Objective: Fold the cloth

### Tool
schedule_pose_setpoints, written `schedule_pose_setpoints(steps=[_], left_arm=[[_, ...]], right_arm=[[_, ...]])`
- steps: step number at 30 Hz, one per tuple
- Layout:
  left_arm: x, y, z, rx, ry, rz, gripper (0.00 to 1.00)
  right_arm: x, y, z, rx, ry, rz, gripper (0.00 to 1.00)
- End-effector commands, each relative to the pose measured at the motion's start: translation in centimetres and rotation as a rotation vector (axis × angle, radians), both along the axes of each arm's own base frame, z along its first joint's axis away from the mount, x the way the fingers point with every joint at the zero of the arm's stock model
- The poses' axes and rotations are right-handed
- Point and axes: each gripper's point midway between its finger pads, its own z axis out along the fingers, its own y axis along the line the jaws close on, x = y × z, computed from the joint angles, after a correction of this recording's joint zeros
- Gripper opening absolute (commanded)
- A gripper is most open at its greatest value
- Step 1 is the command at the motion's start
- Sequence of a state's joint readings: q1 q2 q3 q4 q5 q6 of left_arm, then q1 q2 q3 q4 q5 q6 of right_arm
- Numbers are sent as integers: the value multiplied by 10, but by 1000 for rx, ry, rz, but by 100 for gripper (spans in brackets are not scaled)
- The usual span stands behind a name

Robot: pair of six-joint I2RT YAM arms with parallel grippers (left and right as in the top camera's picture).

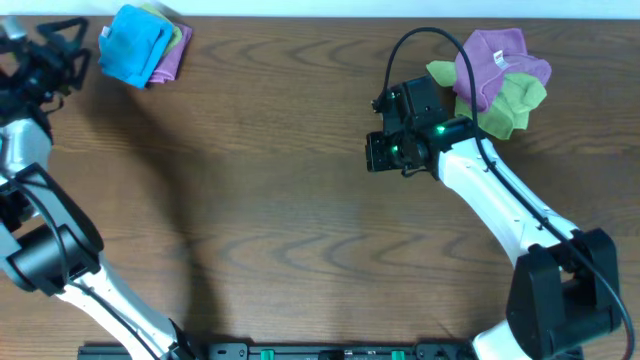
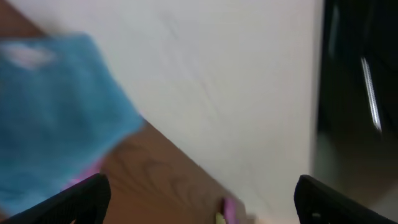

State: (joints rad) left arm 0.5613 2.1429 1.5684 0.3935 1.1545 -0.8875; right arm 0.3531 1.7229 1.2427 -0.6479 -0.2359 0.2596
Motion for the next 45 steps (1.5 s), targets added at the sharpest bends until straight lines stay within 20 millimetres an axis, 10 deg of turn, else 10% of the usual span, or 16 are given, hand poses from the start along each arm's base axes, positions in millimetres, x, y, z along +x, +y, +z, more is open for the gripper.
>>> schedule_pose_setpoints(steps=[1,10,17,25,30,31,34,45], left_arm=[[-9,-39,28,28,-91,-172,96],[-55,-106,160,262,-362,-253,96],[-136,-170,194,751,-299,-122,96],[-221,-220,184,1007,-131,-110,96],[-273,-202,174,1158,37,52,96],[-281,-196,175,1181,52,94,96],[-289,-196,177,1192,39,98,96],[-299,-194,161,1217,102,50,96]], right_arm=[[3,6,19,19,-36,16,1],[0,-12,151,-78,-255,112,1],[-79,-70,259,-186,-512,78,2],[-155,-114,252,-296,-488,89,2],[-187,-129,224,-313,-497,79,1],[-187,-130,219,-306,-519,73,8],[-183,-132,212,-306,-568,50,99],[-182,-131,201,-314,-542,58,99]])
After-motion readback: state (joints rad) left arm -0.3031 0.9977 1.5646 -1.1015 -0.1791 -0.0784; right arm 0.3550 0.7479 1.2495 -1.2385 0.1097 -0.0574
